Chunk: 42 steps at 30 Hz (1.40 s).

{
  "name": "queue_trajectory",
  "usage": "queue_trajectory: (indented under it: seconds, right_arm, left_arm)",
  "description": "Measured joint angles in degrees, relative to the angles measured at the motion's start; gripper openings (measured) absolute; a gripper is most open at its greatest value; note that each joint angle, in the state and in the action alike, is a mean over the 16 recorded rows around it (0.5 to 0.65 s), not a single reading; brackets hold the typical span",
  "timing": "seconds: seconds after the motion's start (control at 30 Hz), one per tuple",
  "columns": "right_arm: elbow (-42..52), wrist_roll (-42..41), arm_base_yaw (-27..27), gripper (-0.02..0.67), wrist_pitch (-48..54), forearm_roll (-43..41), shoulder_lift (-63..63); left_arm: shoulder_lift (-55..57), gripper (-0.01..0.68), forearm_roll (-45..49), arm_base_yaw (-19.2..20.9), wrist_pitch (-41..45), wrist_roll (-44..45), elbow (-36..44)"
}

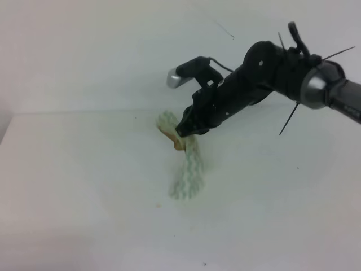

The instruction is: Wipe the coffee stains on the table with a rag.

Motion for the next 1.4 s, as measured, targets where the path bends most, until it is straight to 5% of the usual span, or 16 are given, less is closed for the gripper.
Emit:
queue_trajectory:
  seconds: [0.8,1.2,1.4]
  right_arm:
    - [40.7,-1.8,-6.5,0.013,-22.3,0.4,-28.2]
    - [46.2,-2.3,-6.8,0.015,-27.9,3.6,-23.4]
    - [46.1,-2.3,-6.8,0.124,-29.3,5.6,-22.7]
  left_arm:
    - [0.0,-0.003,0.0,0.0,0.1,0.0,-0.1]
    - [-0.3,-0.002,0.0,0.0,-0.1,0.0,0.3]
    - [-0.2,-0.002,0.0,0.0,-0.1,0.0,0.1]
